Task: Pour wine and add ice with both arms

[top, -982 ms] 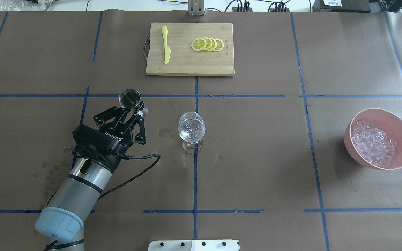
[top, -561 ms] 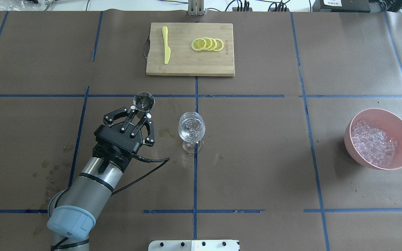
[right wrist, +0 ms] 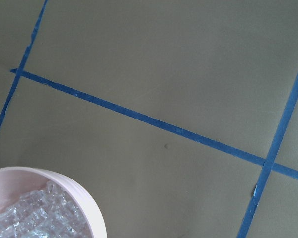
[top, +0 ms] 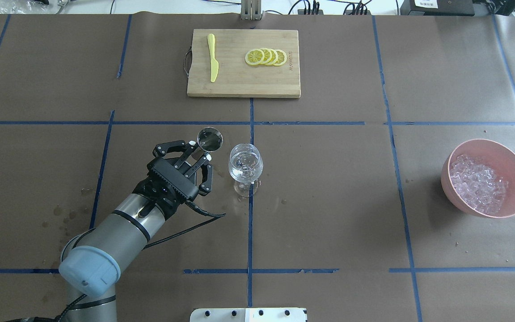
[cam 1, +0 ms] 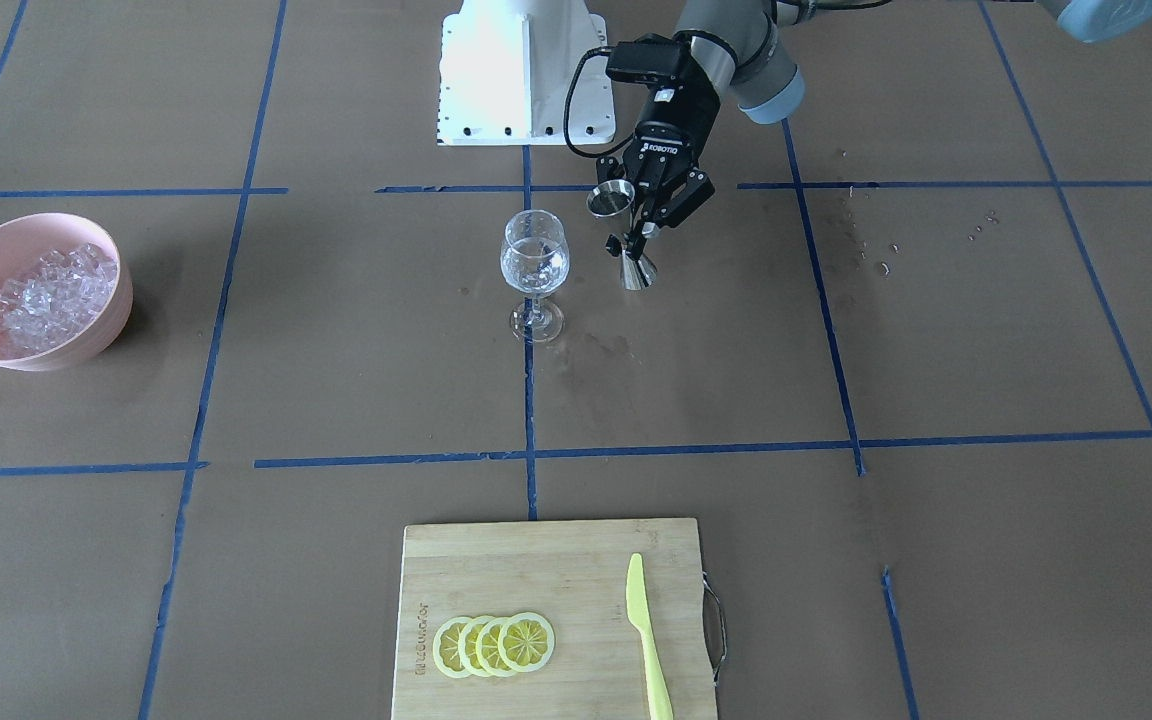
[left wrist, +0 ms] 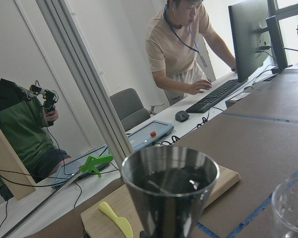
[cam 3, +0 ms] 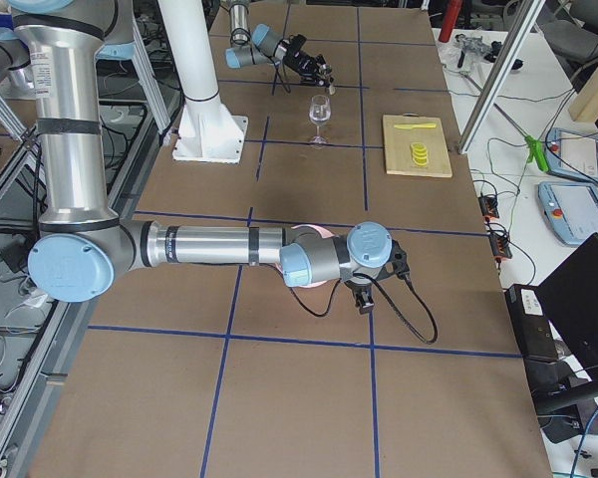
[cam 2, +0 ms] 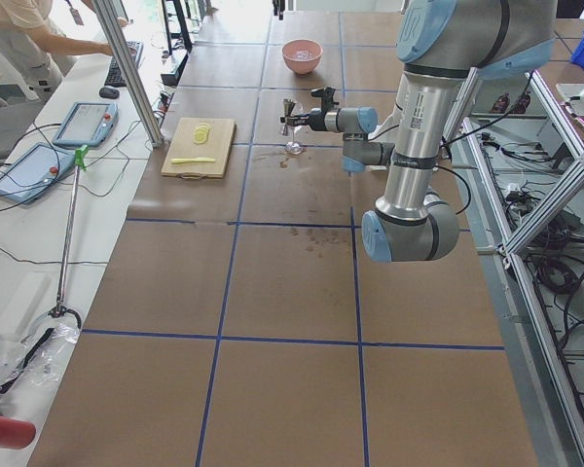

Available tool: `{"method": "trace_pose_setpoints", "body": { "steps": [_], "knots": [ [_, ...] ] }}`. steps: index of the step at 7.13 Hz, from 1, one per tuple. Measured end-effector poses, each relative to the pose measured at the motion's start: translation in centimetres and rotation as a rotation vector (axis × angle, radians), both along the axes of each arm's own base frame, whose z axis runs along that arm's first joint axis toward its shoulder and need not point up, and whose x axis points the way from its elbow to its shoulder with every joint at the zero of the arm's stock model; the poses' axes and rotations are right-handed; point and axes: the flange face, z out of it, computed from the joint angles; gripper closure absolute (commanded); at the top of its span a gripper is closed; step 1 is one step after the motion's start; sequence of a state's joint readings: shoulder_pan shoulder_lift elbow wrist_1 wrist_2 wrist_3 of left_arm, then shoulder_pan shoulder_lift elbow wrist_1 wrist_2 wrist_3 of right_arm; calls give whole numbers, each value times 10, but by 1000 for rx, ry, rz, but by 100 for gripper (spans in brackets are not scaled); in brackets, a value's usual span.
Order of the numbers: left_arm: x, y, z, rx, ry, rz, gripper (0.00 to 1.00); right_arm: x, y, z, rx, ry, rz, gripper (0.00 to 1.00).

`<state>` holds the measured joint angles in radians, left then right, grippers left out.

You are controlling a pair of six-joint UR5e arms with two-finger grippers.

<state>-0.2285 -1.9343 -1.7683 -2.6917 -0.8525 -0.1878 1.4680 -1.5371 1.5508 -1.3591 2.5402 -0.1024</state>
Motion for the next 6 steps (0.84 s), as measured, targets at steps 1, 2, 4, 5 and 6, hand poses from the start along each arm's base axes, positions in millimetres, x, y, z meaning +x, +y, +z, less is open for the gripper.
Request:
{"method": "trace_pose_setpoints", "body": {
  "steps": [1,2,4,5,6],
  "knots": [
    [-1,-7,0,9,-20,65,100,0,0,0,-1,0,0,0],
    [-10,-18,-6,18,-66,128,100,0,1,2,-4,0,0,0],
    [-22,-27,-17,29,-141,195,100,-1,2,4,-10,1,-1,0],
    [-24,-29,-19,47,-177,208,100,-1,2,5,-11,2,-3,0],
    [-26,-31,-21,71,-209,210,100,-2,2,6,-12,3,-5,0]
  ]
}}
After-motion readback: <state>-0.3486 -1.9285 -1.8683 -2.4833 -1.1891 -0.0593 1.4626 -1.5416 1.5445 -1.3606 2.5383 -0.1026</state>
